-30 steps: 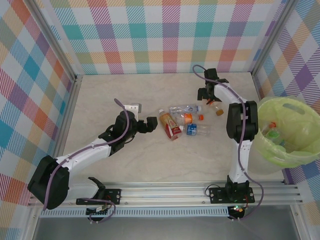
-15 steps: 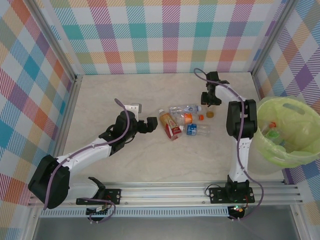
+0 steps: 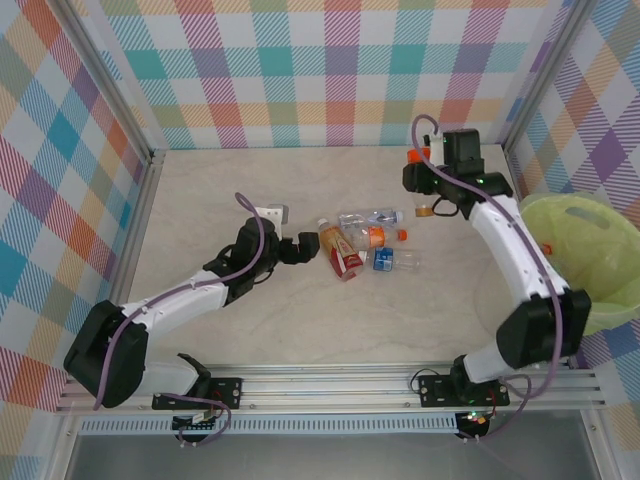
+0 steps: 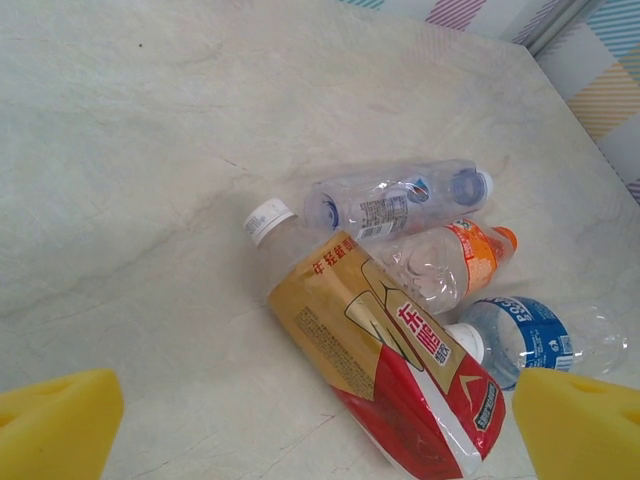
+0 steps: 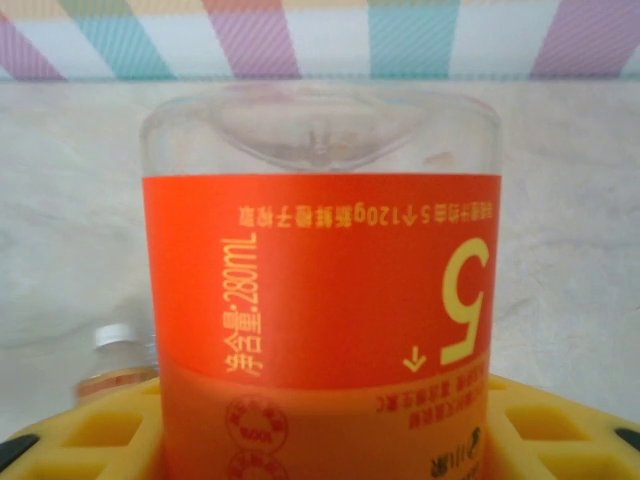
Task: Put the plastic bottles in the bin
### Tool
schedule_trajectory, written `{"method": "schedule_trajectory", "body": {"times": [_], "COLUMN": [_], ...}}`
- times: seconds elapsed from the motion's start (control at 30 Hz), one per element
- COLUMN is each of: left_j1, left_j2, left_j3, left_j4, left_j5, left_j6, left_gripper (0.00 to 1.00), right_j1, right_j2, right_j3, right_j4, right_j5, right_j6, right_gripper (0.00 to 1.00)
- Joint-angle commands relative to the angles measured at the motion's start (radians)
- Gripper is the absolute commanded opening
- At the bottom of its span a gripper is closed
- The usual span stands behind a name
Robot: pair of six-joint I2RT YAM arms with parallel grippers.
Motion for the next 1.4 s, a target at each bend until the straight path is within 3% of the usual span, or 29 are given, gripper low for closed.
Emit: {"method": "schedule_trajectory", "body": {"times": [0.0,0.2,0.43,0.67,0.87,1.0,1.27,1.37], "left_j1": [0.008,0.008,0.008,0.008,0.008,0.009,0.008,0.008], "left_j2": [0.025,0.077,0.091,0.103,0.106,0.103,0.103,0.103], "left_j3": [0.053,0.086,0.088,0.092,0.094,0.100,0.102,0.102], "left_j4": [-0.015,0.002,0.043,0.058,0.046,0.035,0.008,-0.005], "left_j5": [0.034,0.080,0.065,0.064,0.067,0.072,0.073,0.070], "left_j6": [-0.014,-0.013,-0.016,-0.024,-0.027,-0.024,-0.030,-0.036], "left_gripper": [1.00,1.00,1.00,1.00,1.00,1.00,1.00,1.00], "right_j1": [-0.004,-0.004,-0.005,-0.007,-0.046,-0.134,-0.396,-0.469], "right_j2": [-0.128,-0.371,-0.585,-0.618,-0.632,-0.658,-0.599,-0.587], "right_j3": [-0.047,-0.066,-0.057,-0.044,-0.093,-0.150,-0.262,-0.275], "right_j4": [-0.049,-0.174,-0.238,-0.163,0.018,0.123,0.131,0.109], "right_j5": [-0.044,-0.003,0.287,0.563,0.771,0.830,0.935,0.932], "right_j6": [-0.009,-0.003,-0.124,-0.266,-0.422,-0.508,-0.585,-0.530], "right_gripper": [0.48,0.47,0.46,0.45,0.47,0.48,0.56,0.71]}}
